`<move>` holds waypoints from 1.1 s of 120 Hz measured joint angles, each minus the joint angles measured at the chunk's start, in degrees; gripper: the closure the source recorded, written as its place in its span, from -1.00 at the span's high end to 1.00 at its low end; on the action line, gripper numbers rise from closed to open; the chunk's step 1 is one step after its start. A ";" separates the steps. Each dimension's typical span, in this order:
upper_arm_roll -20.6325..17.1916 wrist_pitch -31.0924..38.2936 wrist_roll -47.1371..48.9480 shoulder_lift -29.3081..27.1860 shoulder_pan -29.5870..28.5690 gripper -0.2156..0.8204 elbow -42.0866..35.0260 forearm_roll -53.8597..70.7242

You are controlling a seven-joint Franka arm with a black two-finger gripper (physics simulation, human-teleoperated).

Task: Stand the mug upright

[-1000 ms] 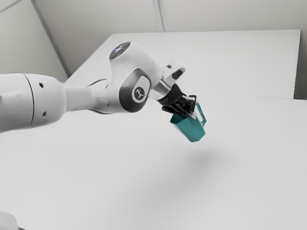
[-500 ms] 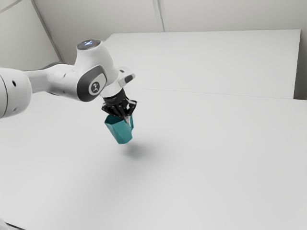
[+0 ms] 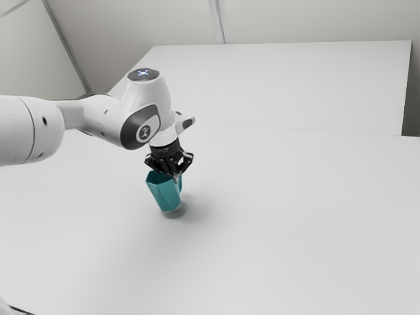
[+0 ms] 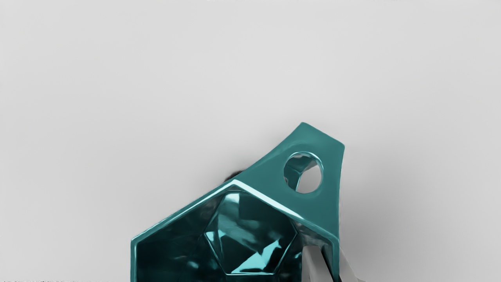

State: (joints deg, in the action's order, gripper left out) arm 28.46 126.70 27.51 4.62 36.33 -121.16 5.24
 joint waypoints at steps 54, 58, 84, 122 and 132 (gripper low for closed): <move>-0.05 -0.06 2.52 1.82 -0.22 -0.25 0.11 -0.46; -0.02 -0.06 2.60 1.68 -0.18 -0.13 0.11 -0.43; 0.01 -0.49 2.68 -0.65 0.16 0.33 0.27 0.49; -5.40 -8.79 -2.82 -3.19 -6.59 0.53 11.89 4.05; -16.17 -12.04 -5.36 -3.66 -18.41 0.54 15.37 4.22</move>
State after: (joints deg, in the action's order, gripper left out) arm 12.29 114.66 22.15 0.96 17.91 -105.79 9.46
